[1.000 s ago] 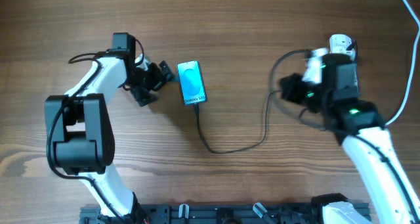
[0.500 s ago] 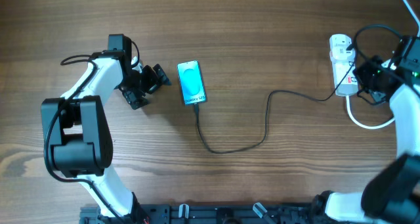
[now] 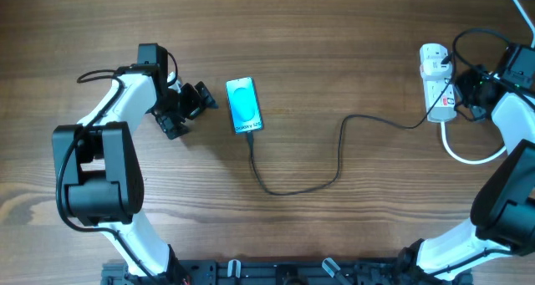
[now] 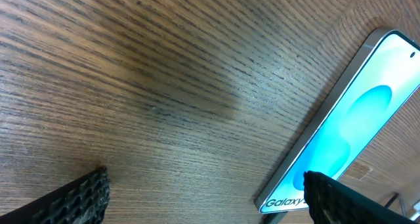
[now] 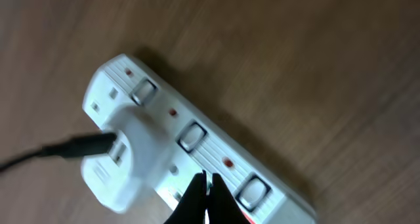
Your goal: Plug charger to phone and switch on socket
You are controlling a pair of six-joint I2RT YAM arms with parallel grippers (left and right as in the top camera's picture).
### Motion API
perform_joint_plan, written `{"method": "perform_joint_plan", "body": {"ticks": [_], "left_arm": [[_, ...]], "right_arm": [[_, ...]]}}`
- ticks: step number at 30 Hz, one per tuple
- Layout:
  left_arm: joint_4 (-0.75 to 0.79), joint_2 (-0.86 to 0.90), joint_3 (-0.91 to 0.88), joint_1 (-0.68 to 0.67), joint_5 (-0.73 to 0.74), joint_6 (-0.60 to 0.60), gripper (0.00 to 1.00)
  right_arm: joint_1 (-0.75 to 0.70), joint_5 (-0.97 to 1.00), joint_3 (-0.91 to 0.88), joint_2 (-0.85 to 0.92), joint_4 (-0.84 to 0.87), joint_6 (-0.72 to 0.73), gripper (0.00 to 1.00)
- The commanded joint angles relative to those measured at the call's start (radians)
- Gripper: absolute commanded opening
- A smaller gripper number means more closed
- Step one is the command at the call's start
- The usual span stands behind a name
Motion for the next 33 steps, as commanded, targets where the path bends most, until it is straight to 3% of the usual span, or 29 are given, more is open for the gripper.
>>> {"method": "perform_joint_plan", "body": {"ticks": [1, 33], "left_arm": [[-0.003, -0.013, -0.017, 0.005, -0.028, 0.001, 1.0], [0.003, -0.013, -0.017, 0.005, -0.028, 0.001, 1.0]], "right_arm": [[0.0, 0.026, 0.024, 0.036, 0.039, 0.026, 0.05], [0.003, -0.169, 0.024, 0.204, 0.207, 0.082, 0.05]]}}
